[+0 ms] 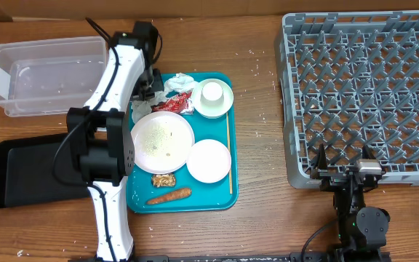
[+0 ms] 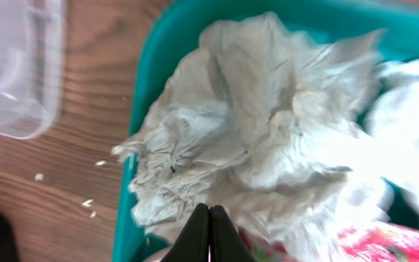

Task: Sort waste into correct bins and load items into the dishwasher
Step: 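Lower the left gripper and grasp the crumpled white tissues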

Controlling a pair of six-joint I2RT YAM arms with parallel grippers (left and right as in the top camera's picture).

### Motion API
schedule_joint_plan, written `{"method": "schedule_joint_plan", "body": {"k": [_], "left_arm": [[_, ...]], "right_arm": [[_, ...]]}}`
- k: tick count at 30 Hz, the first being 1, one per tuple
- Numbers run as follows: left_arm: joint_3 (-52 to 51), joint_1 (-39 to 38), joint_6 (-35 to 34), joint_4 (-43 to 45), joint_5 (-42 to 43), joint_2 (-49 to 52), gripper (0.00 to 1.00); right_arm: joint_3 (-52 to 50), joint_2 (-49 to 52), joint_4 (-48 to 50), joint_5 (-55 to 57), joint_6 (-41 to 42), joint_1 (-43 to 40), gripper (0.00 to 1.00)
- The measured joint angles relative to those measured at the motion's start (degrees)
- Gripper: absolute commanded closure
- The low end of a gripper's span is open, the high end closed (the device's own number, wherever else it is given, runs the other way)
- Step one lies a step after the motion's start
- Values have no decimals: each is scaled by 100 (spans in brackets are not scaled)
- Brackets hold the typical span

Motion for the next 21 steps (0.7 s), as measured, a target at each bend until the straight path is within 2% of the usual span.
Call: {"method": "schedule_joint_plan", "body": {"k": [8,9,10,11,13,15,21], "left_arm": [[1510,0,0,-463,2,-33,95],[1644,0,0,-496,2,-57,65],[1749,0,0,-522,4,-85,42],[1825,0,9,-540,20,-125,37],[1864,0,15,-546,87,-199,38],[1843,0,9,-514,181,-227,44],[1025,0,15,-118,339,-229,44]], "right_arm": [[0,0,-2,0,0,0,0],[0,0,-2,2,0,0,0],[0,0,0,2,-2,0,0],[0,0,-2,0,0,0,0],[0,0,0,0,-2,0,0],[0,0,-2,2,-2,0,0],[0,0,0,0,0,0,0]]}}
